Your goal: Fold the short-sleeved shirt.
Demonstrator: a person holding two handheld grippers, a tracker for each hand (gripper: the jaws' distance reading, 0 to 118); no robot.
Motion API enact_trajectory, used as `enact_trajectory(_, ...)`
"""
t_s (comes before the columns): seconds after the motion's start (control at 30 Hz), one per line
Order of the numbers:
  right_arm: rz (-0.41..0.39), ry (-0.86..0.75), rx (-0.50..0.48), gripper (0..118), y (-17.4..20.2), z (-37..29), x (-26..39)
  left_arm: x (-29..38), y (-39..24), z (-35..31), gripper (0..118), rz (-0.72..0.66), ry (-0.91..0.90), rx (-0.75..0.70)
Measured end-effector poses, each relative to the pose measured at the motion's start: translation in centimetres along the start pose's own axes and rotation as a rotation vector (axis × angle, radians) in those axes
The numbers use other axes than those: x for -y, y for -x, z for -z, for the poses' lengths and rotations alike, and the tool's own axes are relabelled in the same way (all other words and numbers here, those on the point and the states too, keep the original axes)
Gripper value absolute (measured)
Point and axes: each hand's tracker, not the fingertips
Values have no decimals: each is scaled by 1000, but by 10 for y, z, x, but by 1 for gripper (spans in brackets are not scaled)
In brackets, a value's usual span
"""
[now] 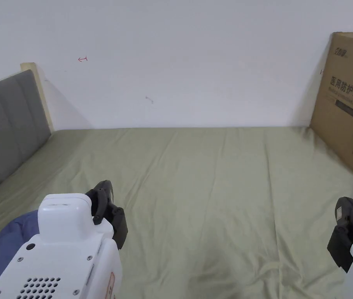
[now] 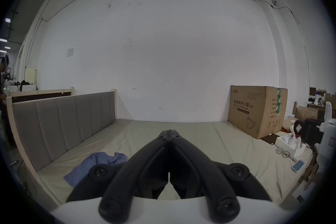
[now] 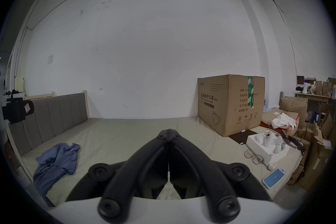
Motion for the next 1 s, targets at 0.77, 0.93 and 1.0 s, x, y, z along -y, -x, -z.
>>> enact_trajectory(0.77, -56, 43, -516, 0, 171, 31, 11, -11, 189, -101, 0, 15, 102, -501)
enact_trajectory(0.93, -18, 96, -551, 0, 176, 36, 5, -20, 188, -69, 0, 9, 126, -451)
enact_trajectory(1.0, -18, 117, -555, 0, 166, 38, 3, -33, 199, -26, 0, -24, 230, -327)
